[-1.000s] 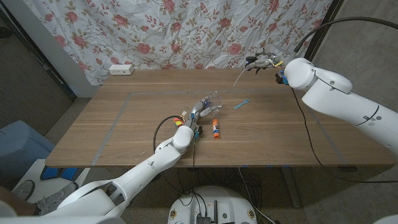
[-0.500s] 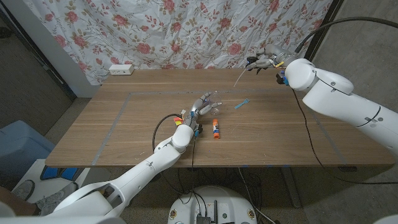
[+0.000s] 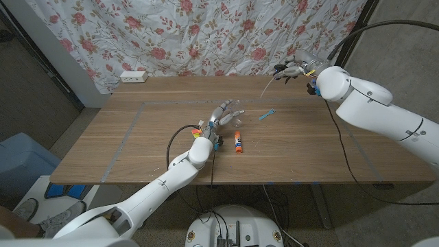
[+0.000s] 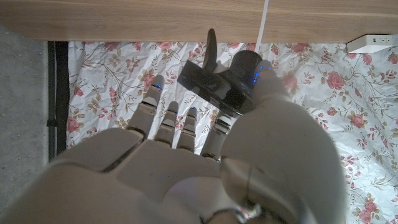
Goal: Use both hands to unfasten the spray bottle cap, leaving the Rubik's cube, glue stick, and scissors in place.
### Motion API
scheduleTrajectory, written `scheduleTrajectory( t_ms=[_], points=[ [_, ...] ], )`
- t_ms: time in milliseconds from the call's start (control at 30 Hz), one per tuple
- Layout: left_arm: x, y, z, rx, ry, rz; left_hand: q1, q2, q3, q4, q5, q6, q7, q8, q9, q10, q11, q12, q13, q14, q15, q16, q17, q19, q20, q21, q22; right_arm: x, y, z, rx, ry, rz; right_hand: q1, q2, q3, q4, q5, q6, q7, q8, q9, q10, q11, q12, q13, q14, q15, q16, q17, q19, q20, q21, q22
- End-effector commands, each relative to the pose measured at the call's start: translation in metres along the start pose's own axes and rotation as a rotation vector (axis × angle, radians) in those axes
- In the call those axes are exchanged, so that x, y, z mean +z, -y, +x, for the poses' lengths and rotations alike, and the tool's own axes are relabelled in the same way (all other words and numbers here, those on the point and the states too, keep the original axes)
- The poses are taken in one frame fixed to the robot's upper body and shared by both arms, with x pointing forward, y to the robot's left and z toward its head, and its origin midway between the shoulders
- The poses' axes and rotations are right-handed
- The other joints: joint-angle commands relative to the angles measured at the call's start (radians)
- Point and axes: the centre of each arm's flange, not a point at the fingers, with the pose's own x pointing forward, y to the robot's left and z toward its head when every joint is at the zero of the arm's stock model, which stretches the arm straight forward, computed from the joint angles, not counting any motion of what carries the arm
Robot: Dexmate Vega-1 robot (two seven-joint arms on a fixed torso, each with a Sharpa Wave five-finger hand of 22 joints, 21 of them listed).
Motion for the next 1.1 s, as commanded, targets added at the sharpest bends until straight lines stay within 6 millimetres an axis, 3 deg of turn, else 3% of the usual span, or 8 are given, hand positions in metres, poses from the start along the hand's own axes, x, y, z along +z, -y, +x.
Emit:
scheduleTrajectory(
  t_ms=[33, 1100],
  points=[
    [0.013, -0.017, -0.012, 0.019, 0.027, -0.003, -0.009, 0.001, 0.002, 0.006, 0.004, 0.009, -0.004, 0.004, 0.002, 0.001, 0.008, 0.005, 0.003, 0.0, 0.004, 0.007, 0.003, -0.007, 0.005, 0.002, 0.004, -0.009, -0.002, 0.003, 0.015, -0.028, -0.02, 0.005, 0.008, -0.001, 0.002, 0.008, 0.027, -0.018, 0.019, 0.005, 0.011, 0.004, 0.0, 0.003, 0.007, 0.002, 0.005, 0.003, 0.001, -0.001, -0.001, 0.001],
    [0.023, -0.055, -0.028, 0.146, 0.034, -0.067, -0.047, 0.031, 0.0, 0.021, 0.002, 0.016, 0.001, 0.004, 0.002, -0.002, 0.014, 0.008, 0.003, 0.001, 0.013, 0.009, 0.004, -0.017, 0.009, 0.005, 0.004, -0.022, -0.015, 0.011, 0.02, -0.084, -0.099, 0.008, 0.009, -0.001, 0.001, 0.008, 0.035, -0.022, 0.023, 0.002, 0.023, -0.005, 0.002, 0.003, 0.021, -0.014, 0.01, 0.004, 0.005, -0.013, 0.001, 0.001]
  ],
)
